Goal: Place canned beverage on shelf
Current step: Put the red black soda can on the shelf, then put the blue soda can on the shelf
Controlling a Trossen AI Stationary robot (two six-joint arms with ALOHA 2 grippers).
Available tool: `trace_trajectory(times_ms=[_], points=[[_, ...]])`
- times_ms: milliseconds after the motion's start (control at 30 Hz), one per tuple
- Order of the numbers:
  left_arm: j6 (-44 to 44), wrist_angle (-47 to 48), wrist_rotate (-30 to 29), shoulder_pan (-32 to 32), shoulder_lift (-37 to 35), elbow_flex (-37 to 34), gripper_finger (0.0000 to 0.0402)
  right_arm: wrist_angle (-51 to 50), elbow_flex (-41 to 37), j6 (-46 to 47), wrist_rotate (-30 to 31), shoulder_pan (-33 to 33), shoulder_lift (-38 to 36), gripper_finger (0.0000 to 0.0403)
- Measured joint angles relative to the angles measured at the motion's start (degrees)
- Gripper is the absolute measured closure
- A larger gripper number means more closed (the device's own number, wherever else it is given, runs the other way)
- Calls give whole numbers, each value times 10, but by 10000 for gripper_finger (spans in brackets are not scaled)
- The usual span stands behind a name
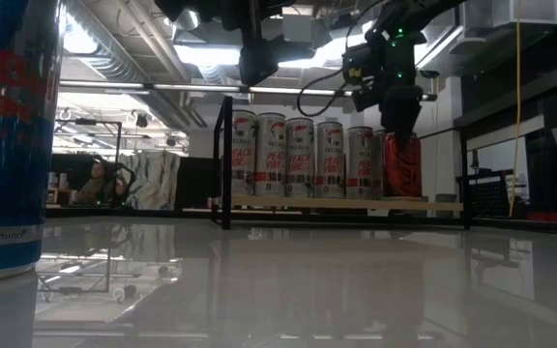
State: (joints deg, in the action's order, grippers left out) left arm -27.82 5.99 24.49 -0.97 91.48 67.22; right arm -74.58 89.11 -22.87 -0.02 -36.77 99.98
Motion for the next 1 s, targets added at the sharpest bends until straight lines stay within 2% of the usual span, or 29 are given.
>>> trace_trajectory(times_ms=[333, 633, 767, 1000], points=[[0, 0, 3, 0, 0, 0, 62, -75, 83, 0, 0, 0, 0, 40], [-5, -2, 78, -2, 0, 0, 62, -132, 183, 5, -75, 13, -2, 40], [-32, -2, 103, -1, 0, 0, 62, -127, 227, 18, -77, 51, -2, 40], [-36, 24, 84, 15, 0, 0, 62, -105, 260, 78, -78, 156, -2, 40]])
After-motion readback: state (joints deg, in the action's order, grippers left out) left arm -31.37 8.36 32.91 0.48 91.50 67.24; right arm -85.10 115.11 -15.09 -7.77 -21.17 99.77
